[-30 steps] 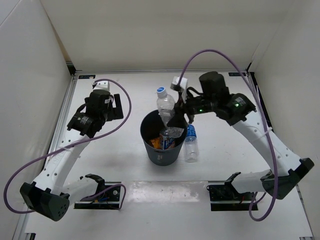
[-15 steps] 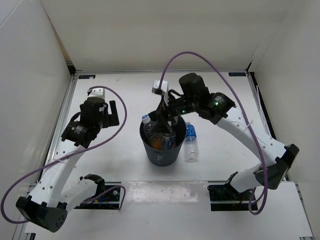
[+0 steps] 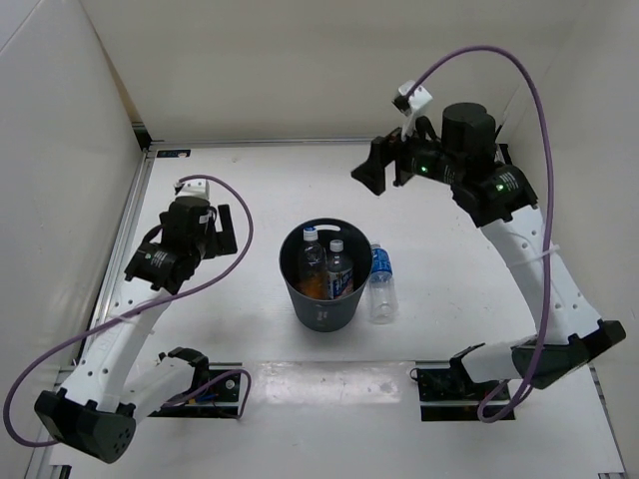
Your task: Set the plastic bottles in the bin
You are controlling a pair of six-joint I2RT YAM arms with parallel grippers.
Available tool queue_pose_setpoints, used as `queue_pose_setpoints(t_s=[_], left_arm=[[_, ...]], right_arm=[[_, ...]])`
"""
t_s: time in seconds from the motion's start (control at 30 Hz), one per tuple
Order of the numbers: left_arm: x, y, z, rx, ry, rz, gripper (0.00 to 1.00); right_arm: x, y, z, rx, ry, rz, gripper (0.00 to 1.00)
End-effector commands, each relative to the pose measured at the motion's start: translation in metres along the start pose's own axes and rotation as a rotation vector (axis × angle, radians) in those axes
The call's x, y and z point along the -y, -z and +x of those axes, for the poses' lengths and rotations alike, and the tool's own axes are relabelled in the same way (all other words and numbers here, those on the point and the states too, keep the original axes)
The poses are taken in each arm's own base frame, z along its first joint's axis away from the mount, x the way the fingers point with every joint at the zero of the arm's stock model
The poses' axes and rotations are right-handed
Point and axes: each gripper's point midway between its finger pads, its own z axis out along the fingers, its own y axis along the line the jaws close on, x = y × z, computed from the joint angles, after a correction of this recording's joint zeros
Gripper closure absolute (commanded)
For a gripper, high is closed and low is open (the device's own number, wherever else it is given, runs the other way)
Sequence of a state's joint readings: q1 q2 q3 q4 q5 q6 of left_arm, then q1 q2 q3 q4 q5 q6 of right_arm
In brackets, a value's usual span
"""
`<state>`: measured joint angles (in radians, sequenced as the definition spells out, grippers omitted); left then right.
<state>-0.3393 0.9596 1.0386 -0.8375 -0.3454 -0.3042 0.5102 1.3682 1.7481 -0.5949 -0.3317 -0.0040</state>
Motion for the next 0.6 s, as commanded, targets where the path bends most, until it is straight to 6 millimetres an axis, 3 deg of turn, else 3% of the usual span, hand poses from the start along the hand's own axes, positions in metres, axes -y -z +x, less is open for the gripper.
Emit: queue_pose_setpoints(t_s=[0.0,0.07,0.13,0.17,0.23,0.57], left_arm=[[0.004,0.001,-0.011,0.018,0.006,0.018,0.01],[0.004,-0.001,-0.011,0.013,0.002,0.018,0.01],[0.004,-0.002,-0.011,0.005,-0.003,0.017,0.01],[0.003,-0.001,-0.012,0.004,-0.006,0.013,0.01],[0.003,-0.001,-0.011,-0.003,-0.013,0.016,0.01],[-0.003,0.008,0.006,-0.049,0.004,0.013,0.01]], right_arm=[[0.036,0.007,0.067,-0.152,-0.119,0.109,0.1],[0.049,0.013,0.118,-0.277,-0.189,0.158,0.1],[0.053,0.02,0.147,-0.373,-0.257,0.191,0.1],[0.054,0.025,0.174,-0.453,-0.318,0.196,0.1],[0.053,0.029,0.199,-0.505,-0.418,0.191,0.1],[0.061,0.023,0.271,-0.693,-0.66,0.22,0.1]])
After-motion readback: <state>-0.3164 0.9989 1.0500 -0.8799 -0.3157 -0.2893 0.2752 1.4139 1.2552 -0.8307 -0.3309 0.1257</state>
